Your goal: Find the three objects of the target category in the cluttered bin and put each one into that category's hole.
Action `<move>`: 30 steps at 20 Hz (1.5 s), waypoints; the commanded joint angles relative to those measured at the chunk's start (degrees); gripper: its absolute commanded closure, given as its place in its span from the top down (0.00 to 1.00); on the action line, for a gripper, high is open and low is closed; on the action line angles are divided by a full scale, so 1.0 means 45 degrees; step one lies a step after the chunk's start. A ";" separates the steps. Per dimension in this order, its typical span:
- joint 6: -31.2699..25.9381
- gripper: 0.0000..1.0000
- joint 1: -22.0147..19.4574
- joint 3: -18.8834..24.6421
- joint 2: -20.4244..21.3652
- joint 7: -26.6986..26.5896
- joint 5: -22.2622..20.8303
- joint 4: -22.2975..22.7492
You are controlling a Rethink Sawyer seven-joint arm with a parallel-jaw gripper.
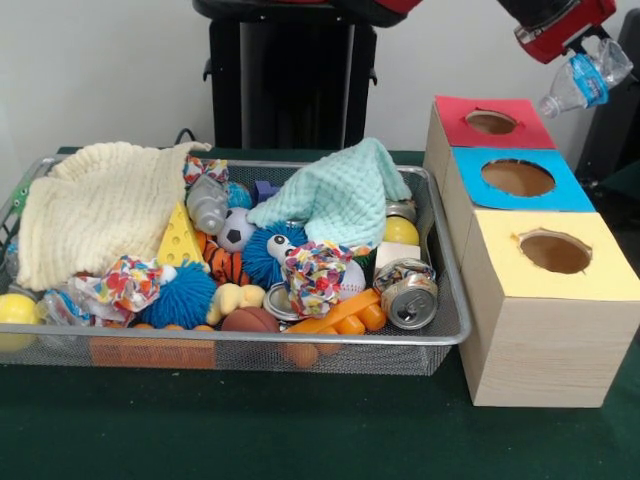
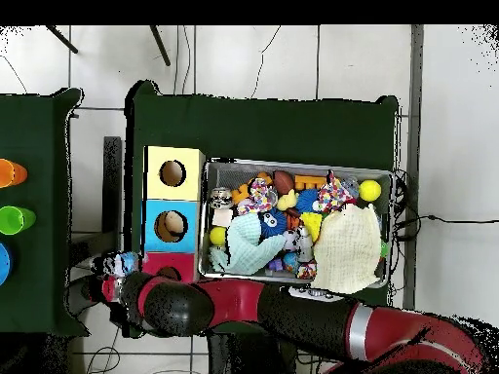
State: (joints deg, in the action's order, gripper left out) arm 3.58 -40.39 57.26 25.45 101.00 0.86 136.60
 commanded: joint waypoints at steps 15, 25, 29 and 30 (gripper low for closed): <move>-0.0183 0.00 -0.0381 -0.0943 -0.2330 0.1054 -0.1488 -0.3501; -0.1343 0.00 -0.0537 -0.0972 -0.2736 0.0497 -0.1419 -0.4462; -0.1647 0.00 -0.0523 -0.1295 -0.2644 0.0285 -0.1573 -0.4680; -0.1675 0.00 -0.0520 -0.1392 -0.2604 0.0269 -0.1625 -0.4690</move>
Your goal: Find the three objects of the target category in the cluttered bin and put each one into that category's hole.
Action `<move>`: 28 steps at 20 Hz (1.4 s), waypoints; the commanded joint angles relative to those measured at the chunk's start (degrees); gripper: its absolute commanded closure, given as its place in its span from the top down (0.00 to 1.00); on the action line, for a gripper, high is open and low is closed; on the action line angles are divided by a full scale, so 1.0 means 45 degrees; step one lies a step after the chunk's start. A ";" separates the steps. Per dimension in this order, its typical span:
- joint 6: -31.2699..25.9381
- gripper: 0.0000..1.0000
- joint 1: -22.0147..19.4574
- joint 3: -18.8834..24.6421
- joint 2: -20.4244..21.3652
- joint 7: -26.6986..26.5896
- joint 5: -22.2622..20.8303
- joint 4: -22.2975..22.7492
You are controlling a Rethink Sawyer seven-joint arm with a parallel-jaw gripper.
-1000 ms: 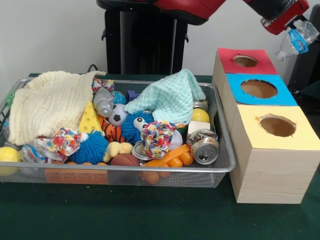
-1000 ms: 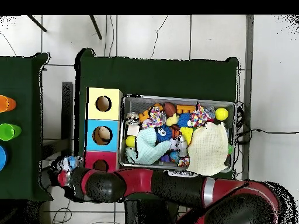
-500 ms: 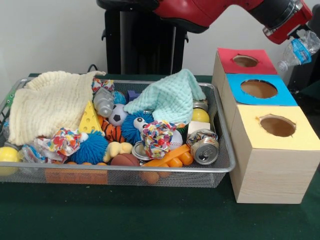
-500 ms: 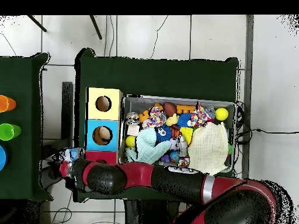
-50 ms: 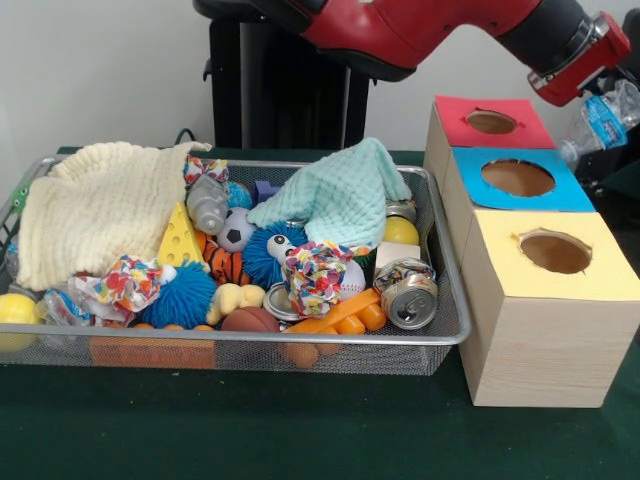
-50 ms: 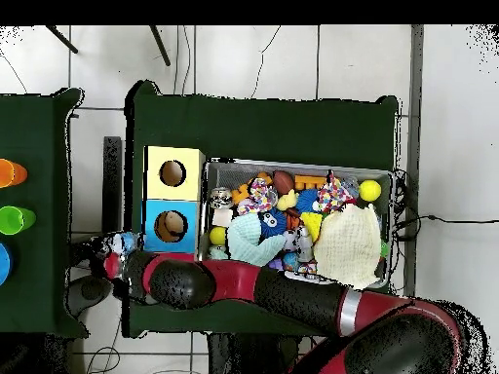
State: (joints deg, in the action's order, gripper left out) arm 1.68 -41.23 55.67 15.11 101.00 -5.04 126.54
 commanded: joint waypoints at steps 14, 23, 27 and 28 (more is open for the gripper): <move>-0.1744 0.00 -0.0406 -0.2083 0.0519 0.0295 -0.0934 -0.2202; -0.1513 0.00 -0.0329 -0.2400 0.0090 0.0320 -0.1400 -0.2695; -0.1602 0.00 -0.0350 -0.2466 0.0119 0.0318 -0.1509 -0.2889; -0.1653 0.00 -0.0363 -0.2482 0.0140 0.0307 -0.1520 -0.2925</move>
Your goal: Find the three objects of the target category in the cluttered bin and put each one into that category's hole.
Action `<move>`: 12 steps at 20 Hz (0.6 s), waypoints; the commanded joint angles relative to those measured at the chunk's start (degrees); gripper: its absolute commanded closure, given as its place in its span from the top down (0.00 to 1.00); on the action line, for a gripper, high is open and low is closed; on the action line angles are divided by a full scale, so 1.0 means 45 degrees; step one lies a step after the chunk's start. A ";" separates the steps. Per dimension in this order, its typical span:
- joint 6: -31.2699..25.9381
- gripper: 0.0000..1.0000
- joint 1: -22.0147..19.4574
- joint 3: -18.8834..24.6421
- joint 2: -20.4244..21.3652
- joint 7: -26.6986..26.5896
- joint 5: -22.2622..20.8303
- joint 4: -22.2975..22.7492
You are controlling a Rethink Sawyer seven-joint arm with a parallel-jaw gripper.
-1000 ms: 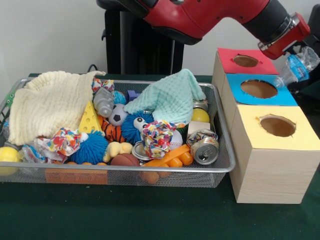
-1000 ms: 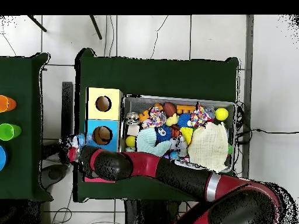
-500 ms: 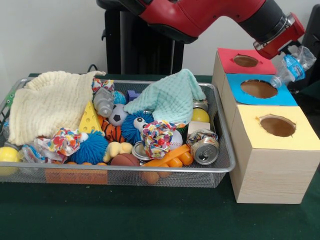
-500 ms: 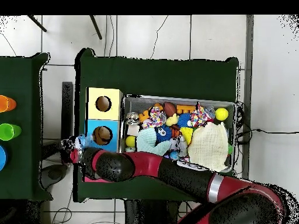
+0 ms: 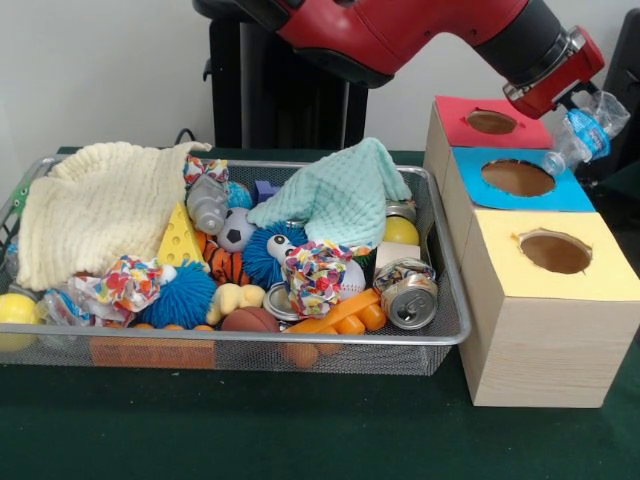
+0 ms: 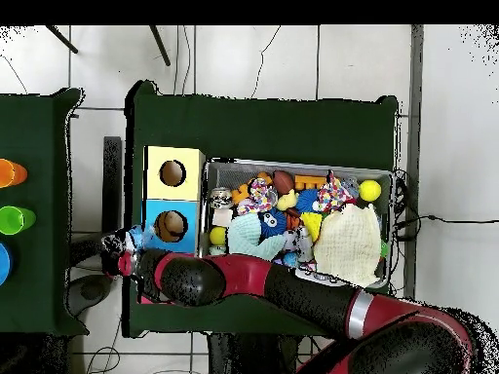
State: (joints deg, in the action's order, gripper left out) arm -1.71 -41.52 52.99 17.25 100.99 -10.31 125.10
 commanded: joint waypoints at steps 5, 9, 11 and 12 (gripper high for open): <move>-0.1171 0.00 -0.0562 -0.1780 -0.0332 0.0241 -0.0381 -0.2662; -0.1407 0.00 -0.0835 -0.1643 -0.0428 0.0120 -0.0359 -0.2709; -0.1474 0.00 -0.0916 -0.1618 -0.0416 0.0114 -0.0340 -0.2728; -0.1445 0.00 -0.0928 -0.1629 -0.0370 0.0130 -0.0356 -0.2734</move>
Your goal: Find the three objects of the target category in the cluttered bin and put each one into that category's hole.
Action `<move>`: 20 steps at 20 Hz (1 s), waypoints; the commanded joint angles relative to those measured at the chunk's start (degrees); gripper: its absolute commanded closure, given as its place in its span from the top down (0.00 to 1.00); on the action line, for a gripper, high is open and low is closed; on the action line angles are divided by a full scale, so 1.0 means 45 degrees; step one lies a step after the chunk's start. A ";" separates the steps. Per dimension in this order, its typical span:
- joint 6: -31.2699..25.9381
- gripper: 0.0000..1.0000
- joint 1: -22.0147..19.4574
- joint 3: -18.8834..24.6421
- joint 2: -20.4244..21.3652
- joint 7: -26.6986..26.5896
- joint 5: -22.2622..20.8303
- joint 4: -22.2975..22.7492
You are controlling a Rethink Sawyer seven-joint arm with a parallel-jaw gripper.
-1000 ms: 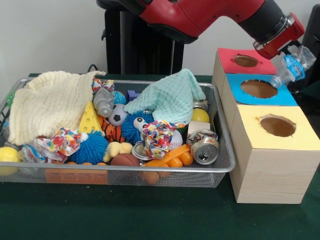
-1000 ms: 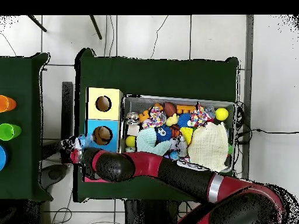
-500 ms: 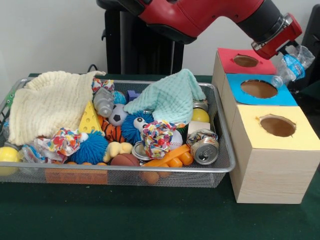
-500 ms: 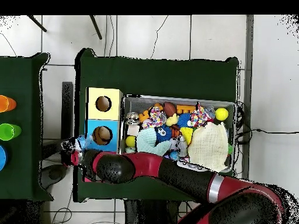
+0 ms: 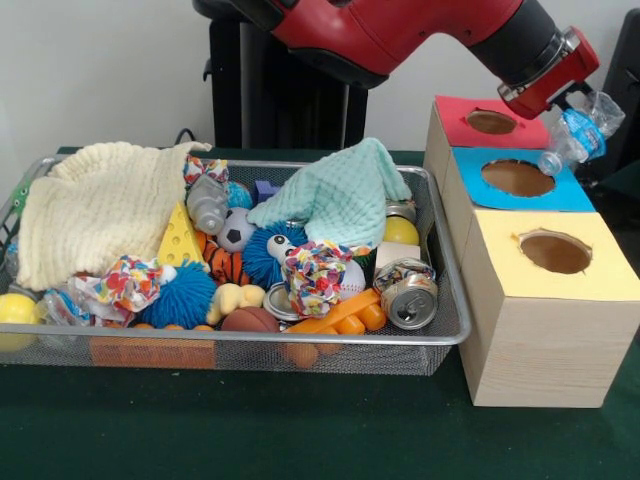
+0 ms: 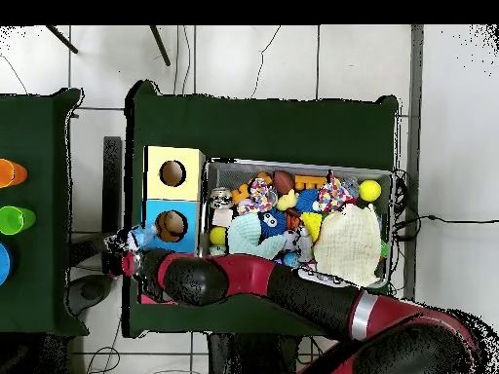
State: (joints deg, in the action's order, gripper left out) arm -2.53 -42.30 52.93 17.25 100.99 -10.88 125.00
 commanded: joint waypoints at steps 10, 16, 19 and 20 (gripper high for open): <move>-0.1573 0.00 -0.0628 -0.1802 -0.0312 0.0086 -0.0135 -0.3080; -0.1782 0.00 -0.0734 -0.1821 -0.0656 -0.0141 -0.0294 -0.3335; -0.2013 0.00 -0.0902 -0.1810 -0.0822 -0.0342 -0.0390 -0.3509; -0.2141 0.00 -0.1012 -0.1757 -0.0917 -0.0439 -0.0414 -0.3561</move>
State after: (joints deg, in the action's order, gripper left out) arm -4.93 -44.15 50.93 16.71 101.00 -10.84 120.50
